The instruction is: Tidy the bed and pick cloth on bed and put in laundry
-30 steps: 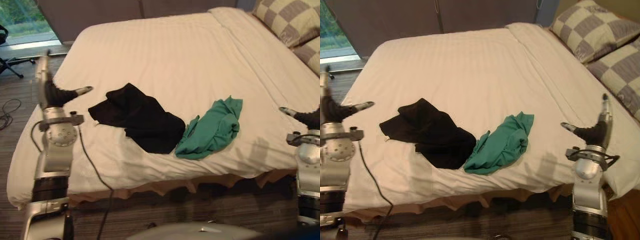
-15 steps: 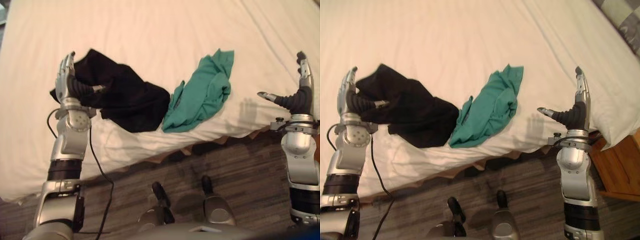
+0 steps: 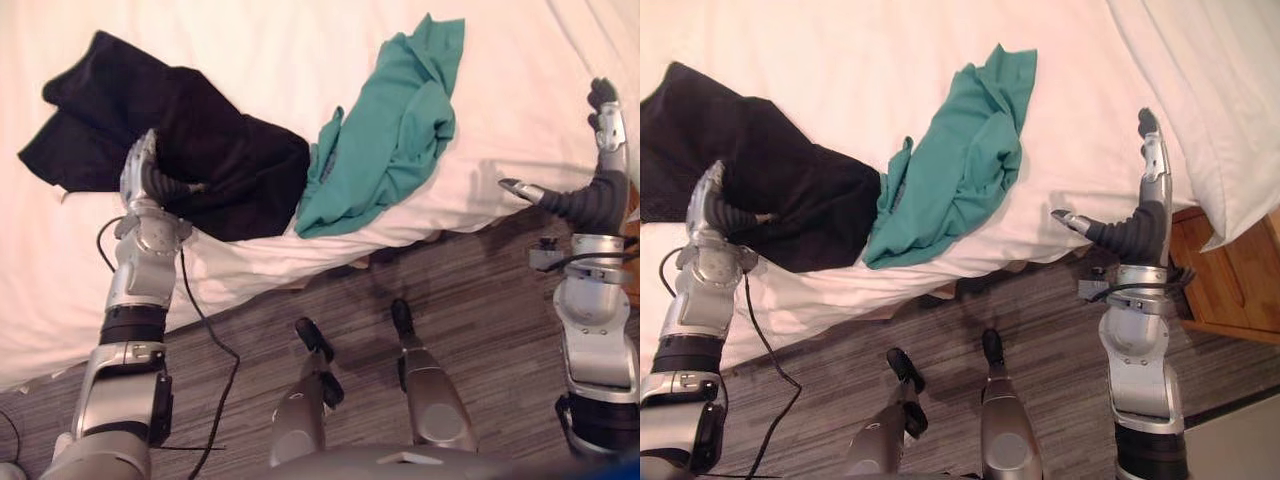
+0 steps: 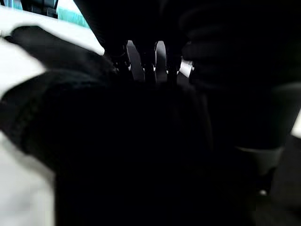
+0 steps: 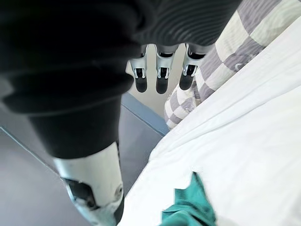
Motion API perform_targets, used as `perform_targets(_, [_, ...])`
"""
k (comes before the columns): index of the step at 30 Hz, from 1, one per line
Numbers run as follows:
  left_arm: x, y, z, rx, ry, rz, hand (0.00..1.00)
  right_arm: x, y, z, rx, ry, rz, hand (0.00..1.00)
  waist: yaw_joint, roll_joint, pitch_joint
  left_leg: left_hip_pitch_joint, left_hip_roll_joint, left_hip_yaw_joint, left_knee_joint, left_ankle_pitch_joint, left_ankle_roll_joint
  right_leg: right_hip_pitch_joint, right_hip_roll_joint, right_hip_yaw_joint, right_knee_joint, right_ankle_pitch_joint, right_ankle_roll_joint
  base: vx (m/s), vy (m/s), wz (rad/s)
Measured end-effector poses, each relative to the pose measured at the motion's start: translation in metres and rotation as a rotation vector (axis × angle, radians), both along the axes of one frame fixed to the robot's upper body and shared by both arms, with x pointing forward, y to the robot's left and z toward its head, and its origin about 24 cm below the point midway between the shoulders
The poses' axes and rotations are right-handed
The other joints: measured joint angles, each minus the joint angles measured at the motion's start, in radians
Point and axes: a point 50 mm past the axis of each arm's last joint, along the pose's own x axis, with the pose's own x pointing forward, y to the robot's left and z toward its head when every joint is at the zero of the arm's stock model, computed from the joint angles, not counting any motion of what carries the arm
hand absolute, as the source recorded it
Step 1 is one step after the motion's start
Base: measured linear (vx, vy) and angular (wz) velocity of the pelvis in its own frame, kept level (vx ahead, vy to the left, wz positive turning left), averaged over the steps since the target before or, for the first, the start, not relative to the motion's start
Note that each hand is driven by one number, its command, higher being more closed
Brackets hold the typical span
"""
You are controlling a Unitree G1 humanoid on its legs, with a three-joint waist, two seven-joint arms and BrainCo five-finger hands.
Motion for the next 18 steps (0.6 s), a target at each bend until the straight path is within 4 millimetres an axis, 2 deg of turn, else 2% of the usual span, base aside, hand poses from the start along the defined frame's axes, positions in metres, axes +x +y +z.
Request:
perform_targets(6, [0.003, -0.006, 0.007, 0.089, -0.013, -0.032, 1.00, -0.010, 0.021, 0.016, 0.000, -0.097, 0.127, 0.00, 0.042, -0.002, 0.016, -0.025, 0.016, 0.026, 0.000, 0.006, -0.006, -0.031, 0.013, 0.000, 0.001, 0.008, -0.007, -0.01, -0.022, -0.04])
perform_targets(10, [-0.003, -0.013, 0.007, 0.235, 0.013, -0.091, 1.00, -0.009, 0.027, 0.023, -0.027, -0.134, 0.164, 0.00, 0.044, -0.002, 0.015, -0.025, 0.014, 0.025, 0.000, 0.006, -0.006, -0.027, 0.010, -0.010, 0.003, 0.008, -0.006, 0.01, 0.007, 0.05])
perform_targets(13, [-0.023, -0.026, -0.003, 0.334, 0.050, -0.233, 1.00, -0.008, 0.031, 0.029, -0.169, -0.148, 0.154, 0.00, 0.052, -0.002, 0.015, -0.023, 0.011, 0.024, 0.000, 0.006, -0.006, -0.023, 0.004, -0.027, 0.008, 0.008, -0.006, 0.03, 0.015, 0.08])
perform_targets(14, [-0.030, -0.032, -0.008, 0.314, 0.056, -0.287, 1.00, -0.007, 0.033, 0.031, -0.219, -0.154, 0.140, 0.00, 0.057, -0.002, 0.015, -0.021, 0.011, 0.022, 0.000, 0.006, -0.006, -0.018, 0.003, -0.033, 0.008, 0.008, -0.006, 0.04, 0.015, 0.14])
perform_targets(16, [-0.046, -0.046, -0.020, 0.265, 0.085, -0.405, 1.00, -0.005, 0.033, 0.034, -0.300, -0.160, 0.112, 0.00, 0.067, -0.001, 0.014, -0.017, 0.011, 0.018, 0.000, 0.006, -0.006, -0.004, 0.003, -0.052, 0.008, 0.007, -0.006, 0.04, 0.010, 0.20])
perform_targets(18, [-0.074, -0.063, -0.043, 0.071, 0.181, -0.602, 1.00, 0.008, 0.029, 0.030, -0.386, -0.105, 0.087, 0.00, 0.068, -0.001, 0.013, -0.007, 0.012, -0.005, 0.000, 0.006, -0.006, 0.022, 0.001, -0.091, 0.008, 0.006, -0.007, 0.04, 0.012, 0.33])
